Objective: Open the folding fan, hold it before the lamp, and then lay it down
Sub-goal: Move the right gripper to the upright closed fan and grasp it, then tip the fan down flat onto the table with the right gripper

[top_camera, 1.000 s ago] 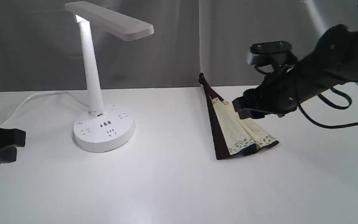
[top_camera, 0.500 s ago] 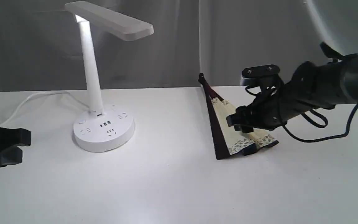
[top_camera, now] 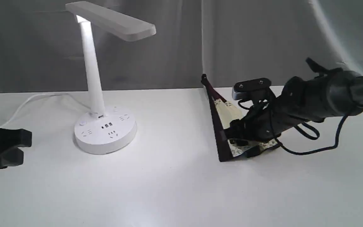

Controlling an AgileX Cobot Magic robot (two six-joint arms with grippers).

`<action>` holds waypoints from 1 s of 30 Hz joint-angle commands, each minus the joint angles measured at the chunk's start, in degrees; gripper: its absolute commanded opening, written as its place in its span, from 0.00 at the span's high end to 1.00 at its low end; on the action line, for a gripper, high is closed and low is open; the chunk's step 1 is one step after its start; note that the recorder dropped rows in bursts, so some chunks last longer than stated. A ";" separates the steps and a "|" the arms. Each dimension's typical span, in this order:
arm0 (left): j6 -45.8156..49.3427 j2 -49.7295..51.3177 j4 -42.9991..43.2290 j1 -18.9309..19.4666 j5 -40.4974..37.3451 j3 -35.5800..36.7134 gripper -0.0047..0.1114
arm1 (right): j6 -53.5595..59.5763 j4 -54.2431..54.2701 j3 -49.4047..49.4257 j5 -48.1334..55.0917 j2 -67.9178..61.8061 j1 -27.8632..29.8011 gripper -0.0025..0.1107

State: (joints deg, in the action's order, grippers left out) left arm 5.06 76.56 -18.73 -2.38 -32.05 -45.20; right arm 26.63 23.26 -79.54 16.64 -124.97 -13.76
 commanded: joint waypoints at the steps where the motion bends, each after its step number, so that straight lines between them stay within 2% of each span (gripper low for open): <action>1: 0.16 0.02 -0.39 0.18 0.61 -0.43 0.74 | 0.32 -2.86 -0.25 1.07 -0.33 -0.08 0.46; 10: 0.16 0.02 -0.39 0.18 0.76 -0.43 0.74 | 0.32 -17.56 -0.25 8.71 -0.33 -0.08 0.56; 17: 0.16 0.02 -0.39 0.18 0.76 -0.43 0.74 | 10.29 -18.56 -0.25 15.15 -0.33 -0.49 0.72; 22: 0.16 0.02 -0.39 0.18 0.76 -0.43 0.74 | 22.47 -13.90 -0.25 22.62 -0.33 -0.49 0.73; 30: 0.16 0.02 -0.39 0.18 0.76 -0.43 0.74 | 27.11 -13.31 -0.25 36.17 -0.33 0.08 0.73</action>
State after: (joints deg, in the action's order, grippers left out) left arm 5.16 76.56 -18.73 -2.38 -31.93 -45.20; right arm 52.58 10.87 -81.10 45.21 -123.77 -13.96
